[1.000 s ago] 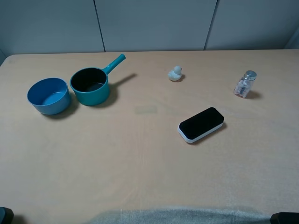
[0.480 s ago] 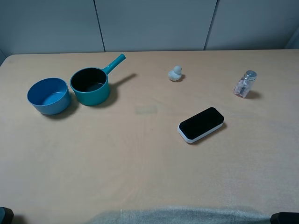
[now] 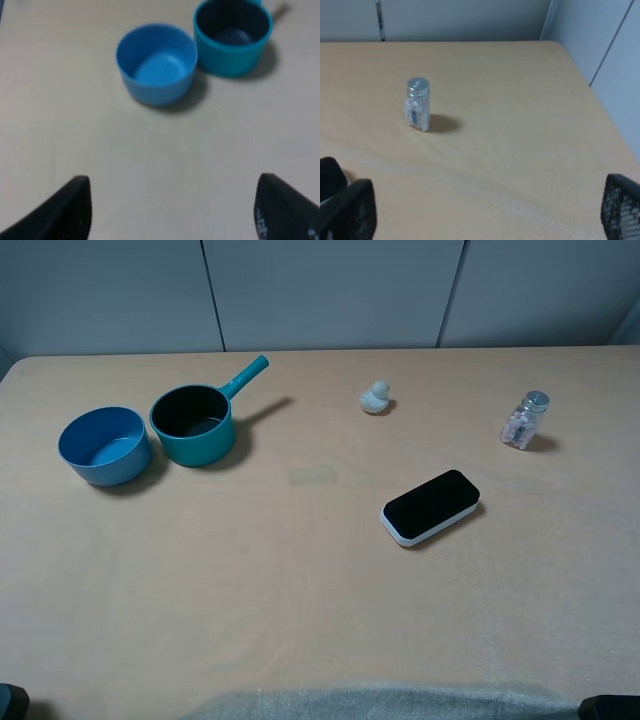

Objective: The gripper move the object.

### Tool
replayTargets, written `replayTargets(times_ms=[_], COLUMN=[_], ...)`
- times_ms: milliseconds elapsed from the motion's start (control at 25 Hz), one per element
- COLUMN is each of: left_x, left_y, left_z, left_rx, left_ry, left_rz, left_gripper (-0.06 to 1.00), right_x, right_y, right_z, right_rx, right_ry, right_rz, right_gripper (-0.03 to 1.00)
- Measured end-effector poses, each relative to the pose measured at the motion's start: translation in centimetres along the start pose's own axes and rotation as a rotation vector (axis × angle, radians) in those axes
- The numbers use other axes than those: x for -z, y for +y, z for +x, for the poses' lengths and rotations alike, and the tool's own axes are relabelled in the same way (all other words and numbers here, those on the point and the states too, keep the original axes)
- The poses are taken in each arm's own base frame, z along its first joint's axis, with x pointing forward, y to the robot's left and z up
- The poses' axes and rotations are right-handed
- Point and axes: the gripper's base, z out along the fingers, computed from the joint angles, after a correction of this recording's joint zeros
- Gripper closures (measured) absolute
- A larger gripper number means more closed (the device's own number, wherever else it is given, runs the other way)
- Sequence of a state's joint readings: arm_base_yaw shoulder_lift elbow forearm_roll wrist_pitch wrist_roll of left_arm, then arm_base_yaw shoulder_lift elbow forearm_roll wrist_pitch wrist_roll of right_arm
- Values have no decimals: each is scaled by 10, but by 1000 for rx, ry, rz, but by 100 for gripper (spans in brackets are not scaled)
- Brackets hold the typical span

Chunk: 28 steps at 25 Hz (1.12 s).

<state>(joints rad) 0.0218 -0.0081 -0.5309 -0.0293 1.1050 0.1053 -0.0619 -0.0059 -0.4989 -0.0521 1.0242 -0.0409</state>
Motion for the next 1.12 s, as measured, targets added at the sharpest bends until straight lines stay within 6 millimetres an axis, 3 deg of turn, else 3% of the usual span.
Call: replayTargets(times_ms=[1120], left_x=[-9], left_y=[0], left_z=[1], left_rx=[15], left_ry=[-19], left_rz=[5], left_gripper=[20], right_x=[0], right_y=[0], right_z=[0], right_rx=[0], right_ry=[0], right_rz=[0], right_gripper=[29])
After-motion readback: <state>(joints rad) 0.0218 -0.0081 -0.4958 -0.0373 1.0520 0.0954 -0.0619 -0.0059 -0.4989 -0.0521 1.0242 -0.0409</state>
